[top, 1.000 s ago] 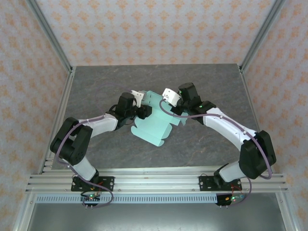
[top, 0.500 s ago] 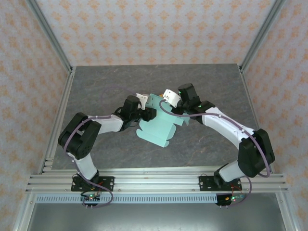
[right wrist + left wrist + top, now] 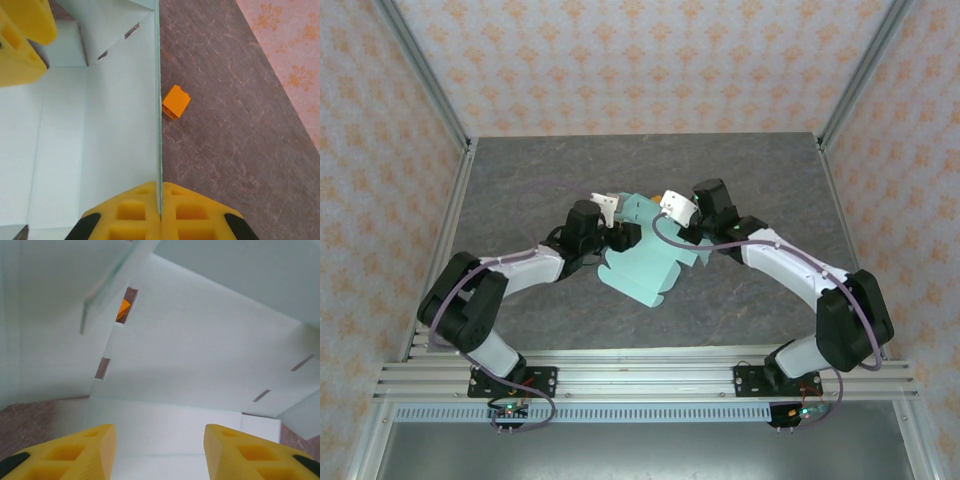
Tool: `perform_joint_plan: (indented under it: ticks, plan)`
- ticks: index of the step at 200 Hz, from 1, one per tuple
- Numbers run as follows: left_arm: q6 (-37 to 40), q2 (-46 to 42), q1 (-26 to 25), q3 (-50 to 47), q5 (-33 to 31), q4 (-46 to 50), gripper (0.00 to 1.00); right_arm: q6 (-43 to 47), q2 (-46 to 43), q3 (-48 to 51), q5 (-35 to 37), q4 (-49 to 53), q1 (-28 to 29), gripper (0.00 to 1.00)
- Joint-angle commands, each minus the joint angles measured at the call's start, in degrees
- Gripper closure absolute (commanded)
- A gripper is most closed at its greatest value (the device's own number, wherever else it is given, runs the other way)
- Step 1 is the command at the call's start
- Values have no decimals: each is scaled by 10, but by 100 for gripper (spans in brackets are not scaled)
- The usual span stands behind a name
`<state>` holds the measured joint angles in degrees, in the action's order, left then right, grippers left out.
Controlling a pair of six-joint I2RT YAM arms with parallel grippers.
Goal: Fold the paper box
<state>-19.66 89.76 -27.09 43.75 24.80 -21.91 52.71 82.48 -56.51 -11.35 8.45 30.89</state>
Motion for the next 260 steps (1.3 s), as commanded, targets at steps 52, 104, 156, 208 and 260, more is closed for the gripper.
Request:
perform_joint_plan:
  ticks: [52, 104, 156, 208, 260]
  plan:
    - [-26, -170, 54, -75, -107, 124, 45, 177, -8, 67, 100, -186, 62, 100]
    - [-76, -302, 87, -119, -193, 184, 42, 296, 14, 134, 141, -305, 109, 100]
    - [-64, -332, 93, -131, -225, 205, 40, 392, 63, 186, 164, -427, 128, 100]
    - [-75, -268, 119, -115, -267, 189, 41, 430, 90, 217, 155, -529, 128, 100]
    - [-52, -171, 178, -73, -235, 187, 41, 426, 85, 208, 139, -530, 120, 100]
